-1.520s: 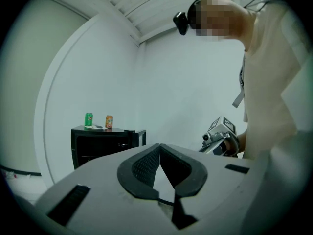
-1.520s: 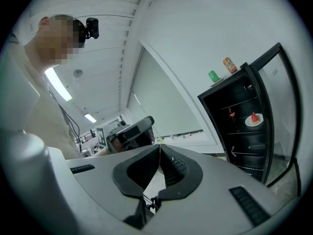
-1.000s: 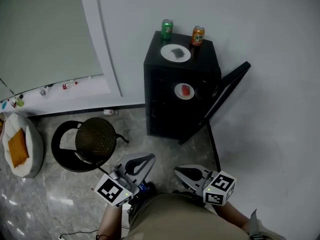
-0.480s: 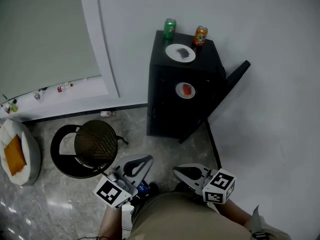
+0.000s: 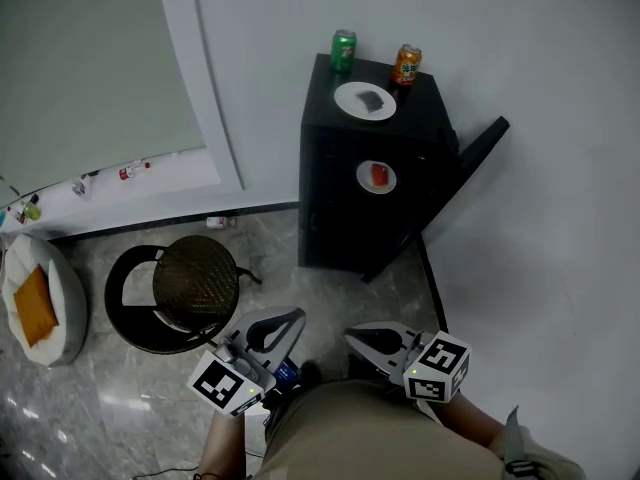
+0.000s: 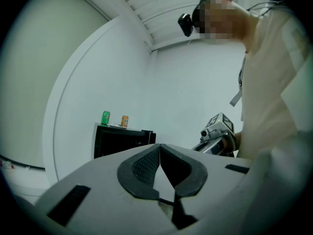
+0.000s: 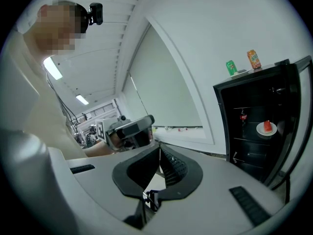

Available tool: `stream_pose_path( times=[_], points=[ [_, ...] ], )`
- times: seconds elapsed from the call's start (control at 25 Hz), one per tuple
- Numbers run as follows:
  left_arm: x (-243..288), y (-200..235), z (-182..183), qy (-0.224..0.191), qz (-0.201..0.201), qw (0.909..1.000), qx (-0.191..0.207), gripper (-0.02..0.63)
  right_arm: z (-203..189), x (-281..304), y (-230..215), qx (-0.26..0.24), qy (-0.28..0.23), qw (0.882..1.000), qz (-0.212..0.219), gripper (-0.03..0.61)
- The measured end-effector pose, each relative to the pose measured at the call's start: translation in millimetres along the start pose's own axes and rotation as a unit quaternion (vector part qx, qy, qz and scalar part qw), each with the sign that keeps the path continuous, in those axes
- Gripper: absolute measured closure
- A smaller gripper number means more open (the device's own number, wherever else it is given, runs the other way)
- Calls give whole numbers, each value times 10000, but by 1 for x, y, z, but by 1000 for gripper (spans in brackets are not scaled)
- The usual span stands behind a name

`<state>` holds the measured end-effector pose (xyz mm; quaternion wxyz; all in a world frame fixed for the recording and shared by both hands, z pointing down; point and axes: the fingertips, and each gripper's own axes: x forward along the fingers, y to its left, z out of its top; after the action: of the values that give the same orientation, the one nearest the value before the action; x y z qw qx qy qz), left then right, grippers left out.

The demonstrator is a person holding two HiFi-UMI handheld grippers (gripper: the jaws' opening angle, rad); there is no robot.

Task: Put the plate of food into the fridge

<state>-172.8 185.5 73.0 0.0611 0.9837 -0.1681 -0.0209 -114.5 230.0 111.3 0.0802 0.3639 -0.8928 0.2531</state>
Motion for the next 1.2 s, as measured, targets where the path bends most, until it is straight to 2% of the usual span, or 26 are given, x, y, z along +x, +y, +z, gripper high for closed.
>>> stream_pose_path(
  times=[0.24, 0.72, 0.92, 1.2],
  points=[
    [26, 0, 3, 146, 67, 9999, 37, 604, 8, -8, -21, 139, -94, 9997, 152, 557],
    [109, 4, 2, 460, 52, 9987, 203, 604, 28, -37, -92, 540, -377, 9974, 300, 557],
    [145, 16, 12, 516, 279, 9978, 304, 604, 38, -52, -122, 615, -462, 9963, 394, 557],
    [197, 31, 21, 723, 543, 9933, 715, 604, 53, -75, -157, 574, -492, 9945, 721, 555]
  ],
)
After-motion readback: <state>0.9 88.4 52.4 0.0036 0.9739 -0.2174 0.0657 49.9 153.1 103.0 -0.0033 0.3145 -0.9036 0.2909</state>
